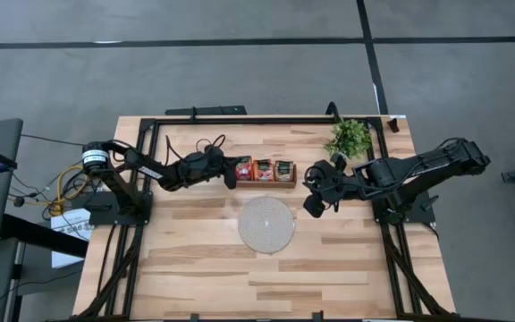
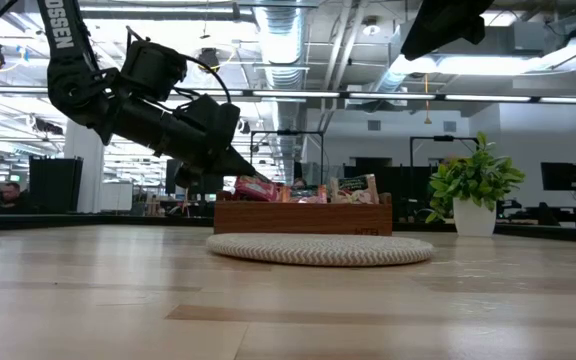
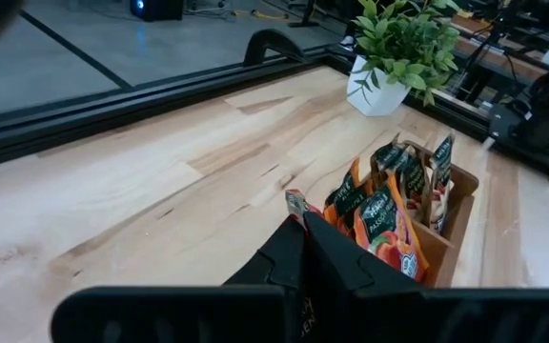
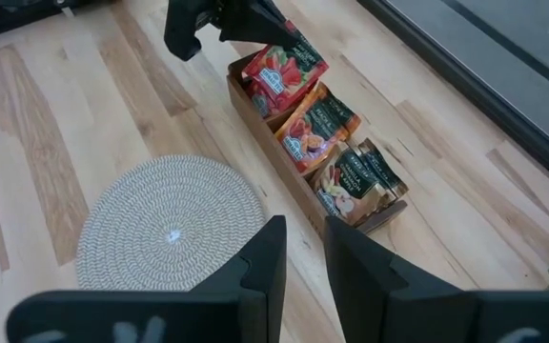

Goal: Pick & Place Tea
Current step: Put the red tea bag into the left section of the wooden organizer

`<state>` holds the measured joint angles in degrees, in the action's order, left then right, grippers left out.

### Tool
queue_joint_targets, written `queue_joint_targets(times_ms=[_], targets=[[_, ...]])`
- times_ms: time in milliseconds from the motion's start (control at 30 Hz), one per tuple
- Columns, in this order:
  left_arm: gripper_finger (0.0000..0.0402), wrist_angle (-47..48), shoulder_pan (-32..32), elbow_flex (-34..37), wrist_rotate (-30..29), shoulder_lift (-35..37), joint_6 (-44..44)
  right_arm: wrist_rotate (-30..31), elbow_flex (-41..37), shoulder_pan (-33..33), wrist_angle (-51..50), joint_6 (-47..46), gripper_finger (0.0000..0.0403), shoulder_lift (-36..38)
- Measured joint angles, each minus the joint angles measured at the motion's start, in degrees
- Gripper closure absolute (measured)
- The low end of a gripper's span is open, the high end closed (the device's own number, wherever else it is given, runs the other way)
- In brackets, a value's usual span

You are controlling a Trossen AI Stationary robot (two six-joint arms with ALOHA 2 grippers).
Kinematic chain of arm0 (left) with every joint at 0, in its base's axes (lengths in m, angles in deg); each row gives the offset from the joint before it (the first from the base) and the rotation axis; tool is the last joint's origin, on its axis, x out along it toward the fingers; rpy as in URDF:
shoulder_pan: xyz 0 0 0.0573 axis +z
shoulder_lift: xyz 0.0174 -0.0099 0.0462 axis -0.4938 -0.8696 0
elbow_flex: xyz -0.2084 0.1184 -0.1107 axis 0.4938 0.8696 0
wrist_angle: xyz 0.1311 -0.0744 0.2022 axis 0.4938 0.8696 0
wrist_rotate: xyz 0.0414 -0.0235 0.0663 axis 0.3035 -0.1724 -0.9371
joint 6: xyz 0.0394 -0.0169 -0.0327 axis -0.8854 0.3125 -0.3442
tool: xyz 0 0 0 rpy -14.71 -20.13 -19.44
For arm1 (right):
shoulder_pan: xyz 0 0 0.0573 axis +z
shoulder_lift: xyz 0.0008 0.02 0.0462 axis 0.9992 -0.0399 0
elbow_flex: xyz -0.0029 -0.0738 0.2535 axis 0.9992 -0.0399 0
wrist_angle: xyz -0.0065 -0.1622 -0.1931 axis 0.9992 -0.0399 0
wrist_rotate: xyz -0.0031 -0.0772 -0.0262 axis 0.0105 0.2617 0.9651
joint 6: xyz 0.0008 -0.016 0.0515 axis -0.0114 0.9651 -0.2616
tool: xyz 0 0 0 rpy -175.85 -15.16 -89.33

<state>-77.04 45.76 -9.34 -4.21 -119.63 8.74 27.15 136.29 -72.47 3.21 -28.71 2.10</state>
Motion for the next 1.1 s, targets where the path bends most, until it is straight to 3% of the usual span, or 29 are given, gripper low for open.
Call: queue_joint_targets(times_ms=[467, 1100], targets=[[0.0401, 0.00, 0.00, 0.00, -0.57, 0.02, -2.60, -0.01, 0.00, 0.00, 0.02, -0.47, 0.0335, 0.00], [0.0401, 0.00, 0.00, 0.00, -0.22, 0.02, 0.50, 0.01, 0.00, 0.00, 0.50, -0.48, 0.0335, 0.00]])
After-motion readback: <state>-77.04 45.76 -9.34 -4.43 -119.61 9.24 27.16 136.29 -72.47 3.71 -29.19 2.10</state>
